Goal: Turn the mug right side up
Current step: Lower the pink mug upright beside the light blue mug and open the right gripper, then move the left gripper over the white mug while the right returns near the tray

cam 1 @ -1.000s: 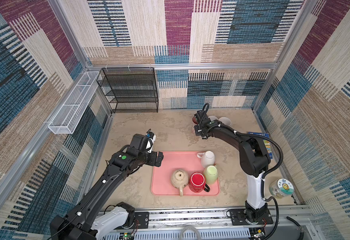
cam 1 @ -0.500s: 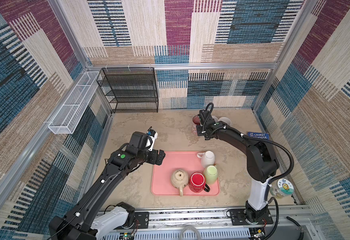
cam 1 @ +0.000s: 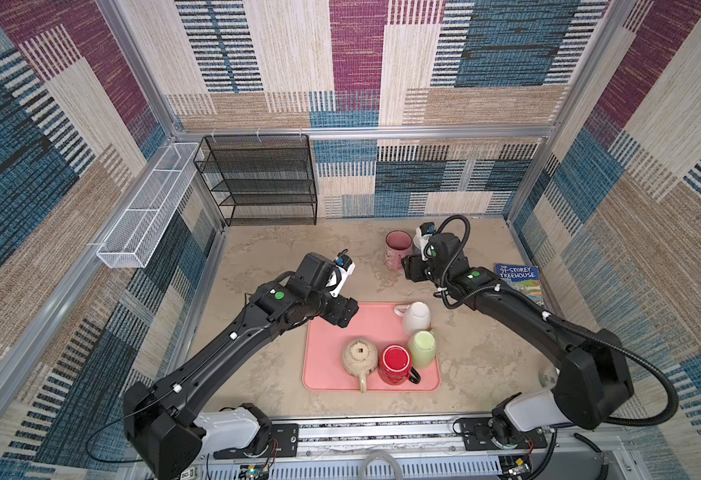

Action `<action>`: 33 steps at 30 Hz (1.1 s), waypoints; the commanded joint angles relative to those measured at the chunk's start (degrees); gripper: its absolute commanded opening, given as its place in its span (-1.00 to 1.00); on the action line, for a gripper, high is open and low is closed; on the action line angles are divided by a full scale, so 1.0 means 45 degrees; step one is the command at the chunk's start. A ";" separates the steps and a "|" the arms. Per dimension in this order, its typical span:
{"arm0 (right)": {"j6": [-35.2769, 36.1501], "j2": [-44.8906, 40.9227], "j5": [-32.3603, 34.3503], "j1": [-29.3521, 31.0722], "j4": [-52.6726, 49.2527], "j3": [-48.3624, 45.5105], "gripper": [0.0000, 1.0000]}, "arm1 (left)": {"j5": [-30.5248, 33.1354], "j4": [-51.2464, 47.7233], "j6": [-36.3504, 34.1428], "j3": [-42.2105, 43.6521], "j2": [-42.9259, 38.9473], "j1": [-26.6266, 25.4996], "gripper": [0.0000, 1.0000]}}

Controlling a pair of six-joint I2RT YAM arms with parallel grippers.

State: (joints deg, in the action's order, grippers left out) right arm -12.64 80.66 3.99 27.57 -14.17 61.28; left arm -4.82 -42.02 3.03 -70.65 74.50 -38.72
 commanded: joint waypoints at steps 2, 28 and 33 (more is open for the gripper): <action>-0.0640 -0.1504 -0.0923 -0.0029 0.1554 -0.1203 0.46 | 0.0114 0.0216 -0.0910 -0.0853 0.1195 -0.0442 0.69; -0.2701 -0.7195 -0.4562 -0.1757 0.1767 -0.5980 0.64 | -0.3627 0.3799 -0.3297 -0.2574 0.6332 -0.1571 0.64; -0.3047 -0.7609 -0.4466 -0.1839 0.1272 -0.6163 0.64 | -0.4011 0.4665 -0.3659 -0.2686 0.7117 -0.1552 0.68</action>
State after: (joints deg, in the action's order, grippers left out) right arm -24.51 47.11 -15.66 19.40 -7.64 33.95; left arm -20.08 -25.12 -10.96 -82.04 105.41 -45.76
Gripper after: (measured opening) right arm 0.821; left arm 0.838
